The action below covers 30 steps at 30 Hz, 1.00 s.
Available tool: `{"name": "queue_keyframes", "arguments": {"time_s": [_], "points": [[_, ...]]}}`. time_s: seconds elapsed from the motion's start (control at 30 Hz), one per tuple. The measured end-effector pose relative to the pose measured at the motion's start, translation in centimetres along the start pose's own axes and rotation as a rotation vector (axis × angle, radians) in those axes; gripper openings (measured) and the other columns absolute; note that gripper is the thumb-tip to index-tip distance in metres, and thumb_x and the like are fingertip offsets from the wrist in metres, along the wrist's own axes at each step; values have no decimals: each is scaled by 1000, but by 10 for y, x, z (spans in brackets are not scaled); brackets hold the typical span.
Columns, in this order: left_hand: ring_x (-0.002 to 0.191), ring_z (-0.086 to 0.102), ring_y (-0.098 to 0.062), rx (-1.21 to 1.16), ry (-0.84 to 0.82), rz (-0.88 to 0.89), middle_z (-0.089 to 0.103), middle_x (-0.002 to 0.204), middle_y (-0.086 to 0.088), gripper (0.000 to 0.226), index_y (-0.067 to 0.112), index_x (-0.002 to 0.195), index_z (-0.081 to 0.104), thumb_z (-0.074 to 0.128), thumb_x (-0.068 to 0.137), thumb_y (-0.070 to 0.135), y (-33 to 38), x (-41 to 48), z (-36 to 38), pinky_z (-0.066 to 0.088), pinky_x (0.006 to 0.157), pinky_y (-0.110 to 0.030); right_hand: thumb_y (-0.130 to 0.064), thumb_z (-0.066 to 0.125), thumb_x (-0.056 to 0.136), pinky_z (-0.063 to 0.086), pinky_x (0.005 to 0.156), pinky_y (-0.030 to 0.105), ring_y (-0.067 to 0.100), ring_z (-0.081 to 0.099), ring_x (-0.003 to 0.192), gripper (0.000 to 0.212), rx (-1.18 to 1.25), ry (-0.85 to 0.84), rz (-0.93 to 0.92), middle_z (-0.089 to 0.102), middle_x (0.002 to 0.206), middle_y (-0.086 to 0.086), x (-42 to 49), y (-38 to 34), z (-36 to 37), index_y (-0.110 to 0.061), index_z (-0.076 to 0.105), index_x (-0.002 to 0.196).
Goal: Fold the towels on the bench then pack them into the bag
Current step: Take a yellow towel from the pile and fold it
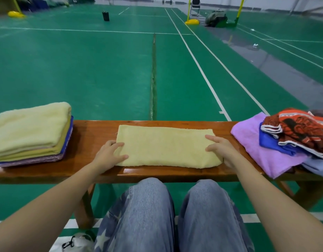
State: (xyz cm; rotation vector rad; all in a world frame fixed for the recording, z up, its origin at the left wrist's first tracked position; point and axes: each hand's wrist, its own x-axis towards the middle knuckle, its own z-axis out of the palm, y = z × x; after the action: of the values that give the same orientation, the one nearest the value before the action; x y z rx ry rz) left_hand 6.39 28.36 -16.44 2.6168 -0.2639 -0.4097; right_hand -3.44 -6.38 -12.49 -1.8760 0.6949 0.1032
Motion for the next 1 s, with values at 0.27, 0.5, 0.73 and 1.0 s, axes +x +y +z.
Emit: {"name": "queue_keyframes", "arguments": {"time_s": [0.27, 0.5, 0.73, 1.0], "points": [[135, 31, -22, -105, -28, 35, 30, 149, -2, 69, 27, 141, 36, 70, 82, 35, -10, -1, -11, 31, 110, -43, 1, 56, 85, 40, 86, 33, 20, 36, 112, 65, -8, -16, -119, 27, 148, 6, -13, -37, 12, -26, 39, 141], [133, 34, -19, -494, -17, 74, 33, 149, 3, 72, 30, 144, 28, 68, 84, 25, -20, -13, -7, 35, 106, -39, 6, 55, 80, 43, 76, 29, 21, 40, 108, 73, -55, -70, -272, 27, 142, 3, -19, -88, 61, -23, 37, 144], [133, 36, -16, -711, 6, 81, 38, 147, 3, 54, 29, 144, 28, 51, 95, 29, -31, -13, -8, 35, 105, -36, 4, 57, 78, 43, 83, 31, 23, 42, 110, 74, -175, -168, -322, 23, 142, 4, -21, -118, 147, -19, 34, 145], [116, 40, -4, -822, 54, 97, 41, 143, 5, 50, 26, 144, 31, 47, 97, 30, -35, -9, -3, 39, 88, -15, -3, 63, 79, 45, 95, 31, 24, 34, 131, 77, -361, -235, -316, 15, 150, 1, -19, -117, 239, -19, 30, 146]]}}
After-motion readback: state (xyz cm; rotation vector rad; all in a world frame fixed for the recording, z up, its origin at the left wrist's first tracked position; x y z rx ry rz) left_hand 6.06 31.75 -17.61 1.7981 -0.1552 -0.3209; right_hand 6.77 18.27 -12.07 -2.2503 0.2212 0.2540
